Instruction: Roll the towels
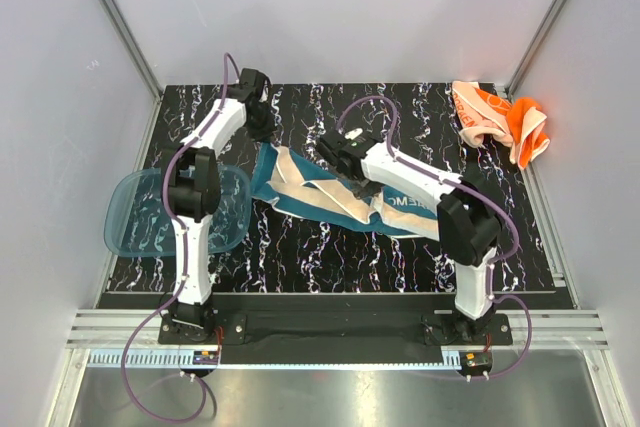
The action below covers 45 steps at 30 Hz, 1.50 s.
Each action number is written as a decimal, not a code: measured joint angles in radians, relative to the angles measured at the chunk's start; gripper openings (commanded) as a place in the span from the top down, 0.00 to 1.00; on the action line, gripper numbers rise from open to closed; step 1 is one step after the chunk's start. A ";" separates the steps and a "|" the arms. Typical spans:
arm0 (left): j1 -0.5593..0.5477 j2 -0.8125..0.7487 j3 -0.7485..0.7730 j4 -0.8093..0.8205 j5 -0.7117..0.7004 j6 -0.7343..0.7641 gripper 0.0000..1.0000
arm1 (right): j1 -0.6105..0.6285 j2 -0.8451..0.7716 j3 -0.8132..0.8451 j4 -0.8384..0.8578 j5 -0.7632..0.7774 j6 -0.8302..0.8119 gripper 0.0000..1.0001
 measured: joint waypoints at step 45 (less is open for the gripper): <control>-0.175 -0.686 0.039 -0.227 0.021 0.006 1.00 | -0.658 -0.716 -0.025 0.201 0.085 -0.184 1.00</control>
